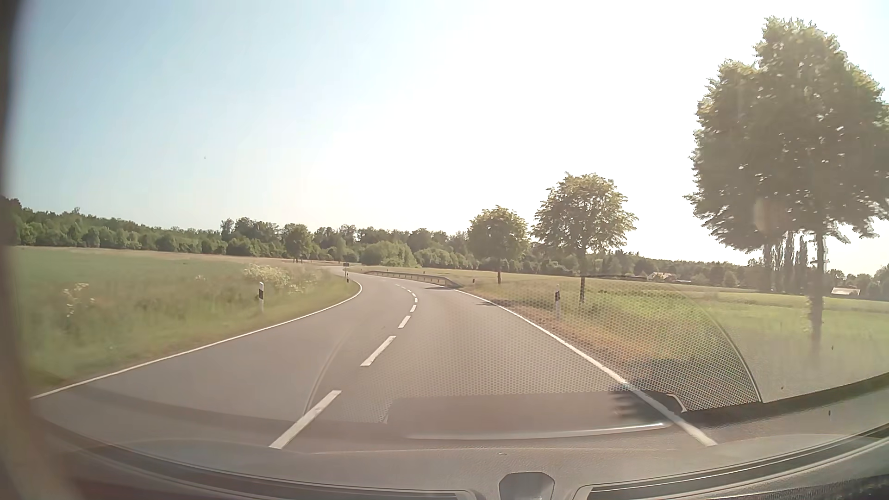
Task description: Follow the waypoints while adhering to traffic rules and regulations
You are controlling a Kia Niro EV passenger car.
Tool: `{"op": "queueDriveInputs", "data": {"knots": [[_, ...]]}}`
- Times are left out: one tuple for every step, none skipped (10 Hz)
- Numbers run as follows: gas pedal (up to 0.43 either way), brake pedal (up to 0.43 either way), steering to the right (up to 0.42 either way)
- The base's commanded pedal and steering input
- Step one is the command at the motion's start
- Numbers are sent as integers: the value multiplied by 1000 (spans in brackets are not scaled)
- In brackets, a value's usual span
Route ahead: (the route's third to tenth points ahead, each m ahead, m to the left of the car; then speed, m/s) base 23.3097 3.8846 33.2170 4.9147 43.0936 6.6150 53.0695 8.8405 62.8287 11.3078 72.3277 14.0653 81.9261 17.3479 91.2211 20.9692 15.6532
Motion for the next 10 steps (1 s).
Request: {"op": "queueDriveInputs", "data": {"knots": [[197, 6, -17], [197, 6, -17], [197, 6, -17], [209, 6, -16], [209, 6, -17], [209, 6, -17], [209, 6, -18], [209, 6, -19], [209, 6, -19], [209, 6, -20]]}}
